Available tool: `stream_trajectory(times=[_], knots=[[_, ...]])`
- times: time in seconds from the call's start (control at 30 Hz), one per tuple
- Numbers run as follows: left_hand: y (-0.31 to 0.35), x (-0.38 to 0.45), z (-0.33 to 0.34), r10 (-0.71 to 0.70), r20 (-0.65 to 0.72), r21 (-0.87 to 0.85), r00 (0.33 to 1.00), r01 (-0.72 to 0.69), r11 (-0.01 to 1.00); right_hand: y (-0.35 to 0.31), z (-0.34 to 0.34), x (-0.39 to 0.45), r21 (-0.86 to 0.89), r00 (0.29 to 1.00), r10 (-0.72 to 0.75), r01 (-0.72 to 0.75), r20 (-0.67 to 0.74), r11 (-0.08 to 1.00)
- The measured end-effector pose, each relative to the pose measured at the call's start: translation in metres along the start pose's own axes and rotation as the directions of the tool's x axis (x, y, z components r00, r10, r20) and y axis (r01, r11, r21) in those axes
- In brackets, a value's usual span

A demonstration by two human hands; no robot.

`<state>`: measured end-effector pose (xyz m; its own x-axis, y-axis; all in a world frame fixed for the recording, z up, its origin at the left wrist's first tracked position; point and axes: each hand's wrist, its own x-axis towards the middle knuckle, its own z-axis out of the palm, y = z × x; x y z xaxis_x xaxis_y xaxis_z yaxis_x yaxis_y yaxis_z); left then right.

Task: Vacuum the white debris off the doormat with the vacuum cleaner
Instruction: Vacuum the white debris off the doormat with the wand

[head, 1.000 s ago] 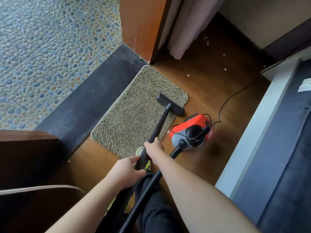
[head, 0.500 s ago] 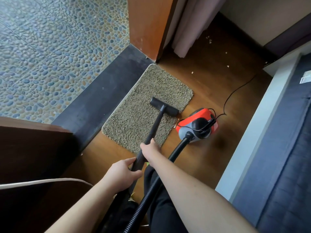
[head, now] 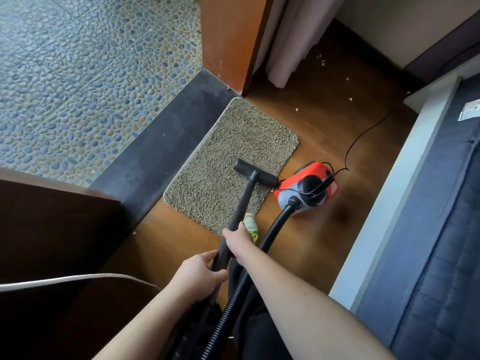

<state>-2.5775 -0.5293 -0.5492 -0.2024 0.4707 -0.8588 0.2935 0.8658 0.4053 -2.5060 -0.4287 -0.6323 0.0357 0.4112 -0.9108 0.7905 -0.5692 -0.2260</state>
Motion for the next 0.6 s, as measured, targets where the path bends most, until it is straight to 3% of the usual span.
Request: stream_trajectory(times=[0.4, 0.6], knots=[[0.061, 0.049, 0.012, -0.014, -0.111, -0.036, 0.994, 0.01, 0.999, -0.03, -0.051, 0.062, -0.005, 0.983, -0.181, 0.181, 0.043, 0.983], [0.124, 0.072, 0.003, -0.039, -0.13, -0.045, 0.991, 0.034, 0.998, -0.052, -0.099, 0.086, 0.117, 0.965, -0.238, 0.226, 0.108, 0.967]])
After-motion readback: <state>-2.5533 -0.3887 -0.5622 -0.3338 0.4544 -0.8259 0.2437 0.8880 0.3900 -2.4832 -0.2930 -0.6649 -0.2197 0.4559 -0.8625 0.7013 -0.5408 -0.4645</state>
